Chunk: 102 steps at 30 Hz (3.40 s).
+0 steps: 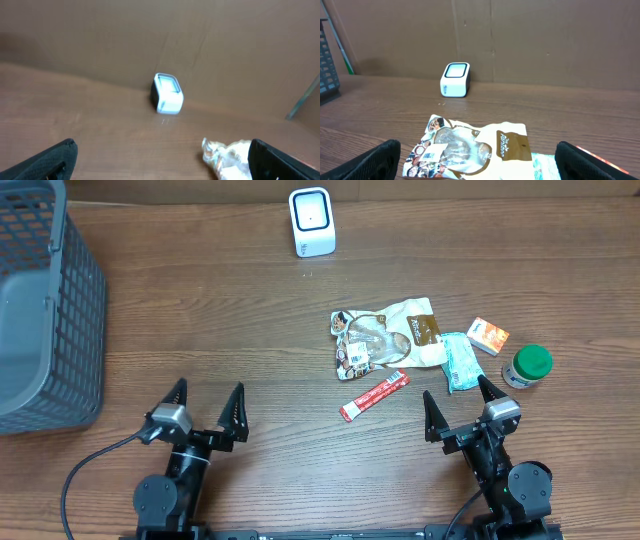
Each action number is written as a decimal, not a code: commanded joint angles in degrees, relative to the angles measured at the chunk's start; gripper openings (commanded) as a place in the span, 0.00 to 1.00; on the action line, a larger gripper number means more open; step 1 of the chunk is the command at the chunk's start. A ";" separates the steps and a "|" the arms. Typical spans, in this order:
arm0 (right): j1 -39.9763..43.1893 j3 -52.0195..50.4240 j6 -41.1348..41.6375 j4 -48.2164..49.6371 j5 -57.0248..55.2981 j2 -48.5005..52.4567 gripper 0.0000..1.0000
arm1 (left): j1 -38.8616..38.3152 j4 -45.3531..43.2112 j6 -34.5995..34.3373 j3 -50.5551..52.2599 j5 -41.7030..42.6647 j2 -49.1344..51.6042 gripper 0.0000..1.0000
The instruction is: Scan the item barcode
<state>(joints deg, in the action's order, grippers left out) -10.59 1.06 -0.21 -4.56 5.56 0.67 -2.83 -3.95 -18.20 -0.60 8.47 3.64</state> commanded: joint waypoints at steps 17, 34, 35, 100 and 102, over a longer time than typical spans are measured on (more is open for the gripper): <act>-0.22 -0.61 -0.26 0.20 -0.33 -0.50 1.00 | 0.63 7.76 14.84 0.33 -1.40 -3.43 1.00; -0.22 -0.61 -0.26 0.20 -0.33 -0.50 1.00 | 0.63 7.76 14.84 0.33 -1.40 -3.43 1.00; -0.22 -0.61 -0.26 0.20 -0.33 -0.50 1.00 | 0.63 7.76 14.84 0.33 -1.40 -3.43 1.00; 2.89 -0.59 -0.07 0.33 0.52 -0.50 1.00 | 0.63 7.76 14.84 0.33 -1.40 -3.43 1.00; 2.89 -0.59 -0.09 0.33 0.52 -0.50 1.00 | 0.63 7.78 14.84 0.33 -1.40 -3.43 1.00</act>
<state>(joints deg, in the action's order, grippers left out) -7.90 1.06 -0.19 -4.49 5.78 0.67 -2.83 3.66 -4.25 -0.49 7.86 0.95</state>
